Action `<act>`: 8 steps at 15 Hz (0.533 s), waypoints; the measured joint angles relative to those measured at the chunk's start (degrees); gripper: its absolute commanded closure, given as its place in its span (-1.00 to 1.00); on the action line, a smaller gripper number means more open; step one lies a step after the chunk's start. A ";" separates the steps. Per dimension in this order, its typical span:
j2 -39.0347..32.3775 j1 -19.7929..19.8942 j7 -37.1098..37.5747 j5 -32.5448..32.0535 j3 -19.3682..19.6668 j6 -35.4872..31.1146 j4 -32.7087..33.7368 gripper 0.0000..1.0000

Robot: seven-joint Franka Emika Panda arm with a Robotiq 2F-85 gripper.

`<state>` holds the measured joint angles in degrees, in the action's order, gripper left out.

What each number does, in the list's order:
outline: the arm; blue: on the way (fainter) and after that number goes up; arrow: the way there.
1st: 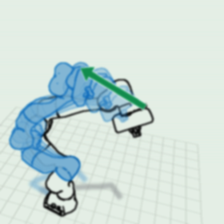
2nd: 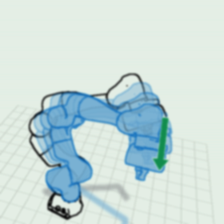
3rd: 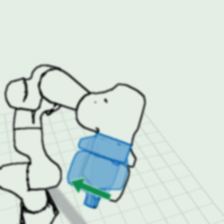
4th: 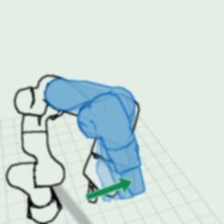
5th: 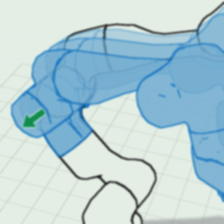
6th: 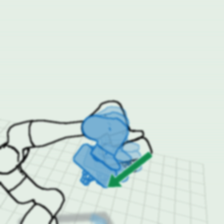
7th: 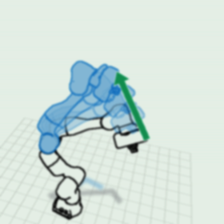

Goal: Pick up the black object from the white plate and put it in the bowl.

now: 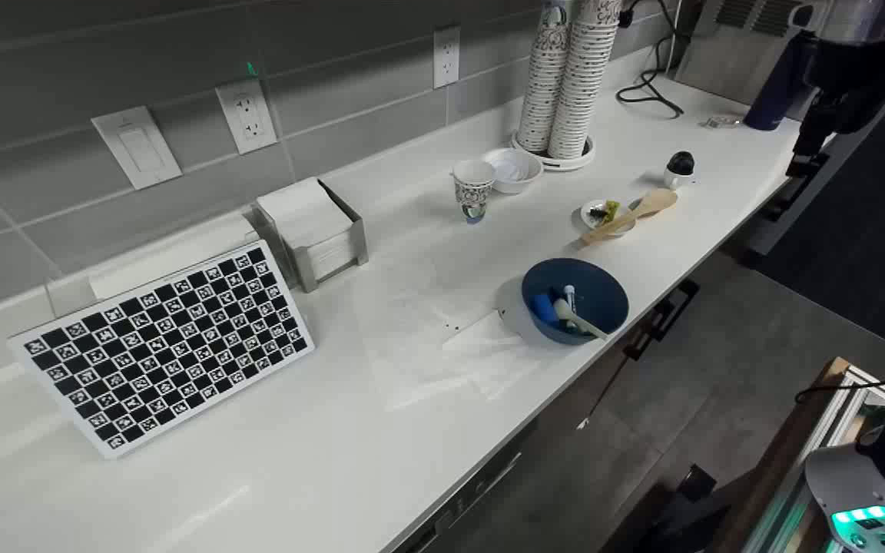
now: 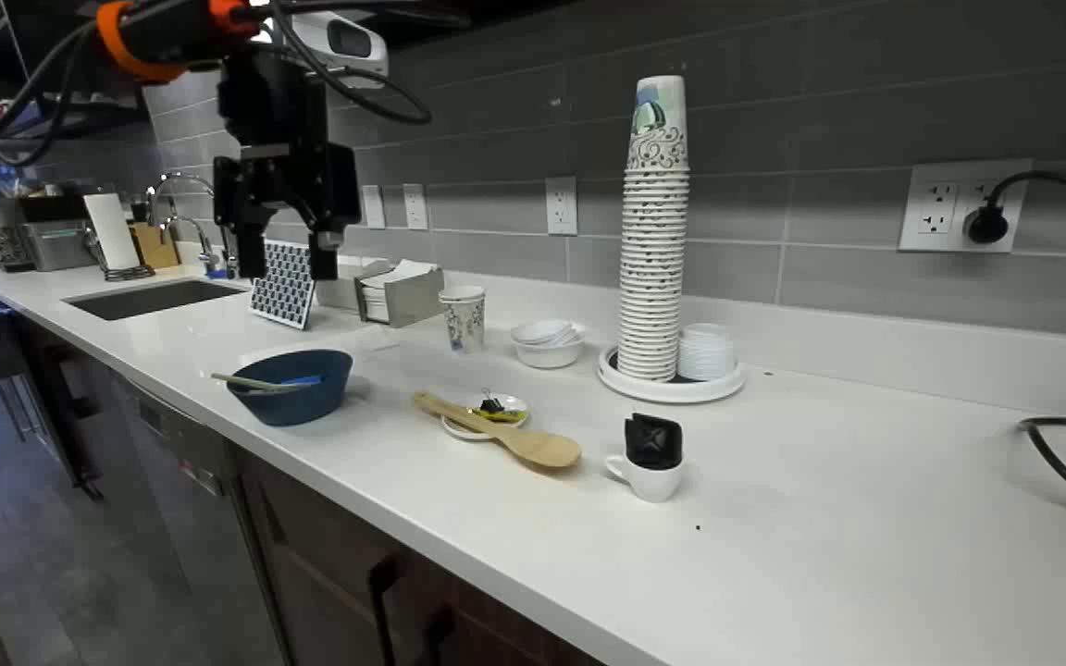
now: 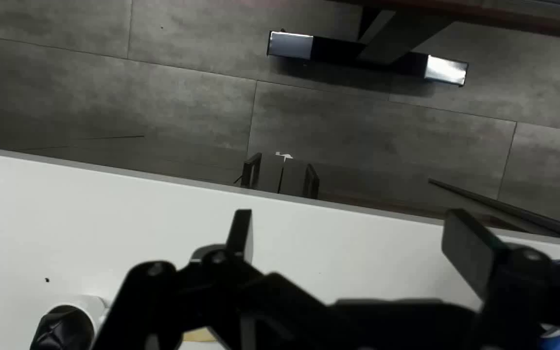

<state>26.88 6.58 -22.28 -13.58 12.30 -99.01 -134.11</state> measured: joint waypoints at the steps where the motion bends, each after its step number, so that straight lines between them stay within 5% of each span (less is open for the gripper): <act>1: 0.00 0.00 0.00 0.00 0.00 0.00 0.00 -1.00; 8: 0.00 -0.03 0.46 0.33 -0.05 -0.07 -0.04 -1.00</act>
<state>26.88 6.55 -21.82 -13.25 12.25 -99.08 -134.15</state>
